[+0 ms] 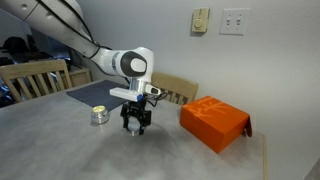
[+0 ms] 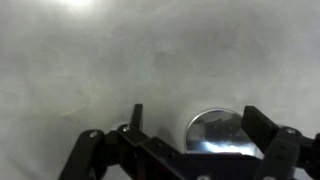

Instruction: Put the silver lid on the silver bottle

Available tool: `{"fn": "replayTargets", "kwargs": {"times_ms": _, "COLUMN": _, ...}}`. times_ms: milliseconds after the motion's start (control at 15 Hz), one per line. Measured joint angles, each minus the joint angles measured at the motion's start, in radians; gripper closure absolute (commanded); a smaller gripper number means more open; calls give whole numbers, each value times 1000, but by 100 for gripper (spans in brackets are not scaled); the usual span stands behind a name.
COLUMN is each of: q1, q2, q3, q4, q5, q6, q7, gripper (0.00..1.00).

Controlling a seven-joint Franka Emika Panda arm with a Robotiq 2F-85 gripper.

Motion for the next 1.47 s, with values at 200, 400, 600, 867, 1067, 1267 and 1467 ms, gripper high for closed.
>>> {"fn": "replayTargets", "kwargs": {"times_ms": 200, "q1": 1, "q2": 14, "q3": 26, "q4": 23, "q5": 0, "q6": -1, "q7": -79, "gripper": 0}}
{"fn": "replayTargets", "kwargs": {"times_ms": 400, "q1": 3, "q2": 20, "q3": 51, "q4": 32, "q5": -1, "q6": 0, "q7": -151, "gripper": 0}}
{"fn": "replayTargets", "kwargs": {"times_ms": 600, "q1": 24, "q2": 18, "q3": 51, "q4": 32, "q5": -2, "q6": 15, "q7": -103, "gripper": 0}}
{"fn": "replayTargets", "kwargs": {"times_ms": 867, "q1": 91, "q2": -1, "q3": 21, "q4": 11, "q5": -8, "q6": 127, "q7": 143, "gripper": 0}}
{"fn": "replayTargets", "kwargs": {"times_ms": 1067, "q1": 157, "q2": -24, "q3": -15, "q4": -19, "q5": -30, "q6": 173, "q7": 318, "gripper": 0}}
{"fn": "replayTargets", "kwargs": {"times_ms": 1267, "q1": 202, "q2": -36, "q3": -40, "q4": -36, "q5": -51, "q6": 174, "q7": 423, "gripper": 0}}
{"fn": "replayTargets", "kwargs": {"times_ms": 1467, "q1": 212, "q2": -36, "q3": -52, "q4": -54, "q5": -57, "q6": 198, "q7": 457, "gripper": 0}}
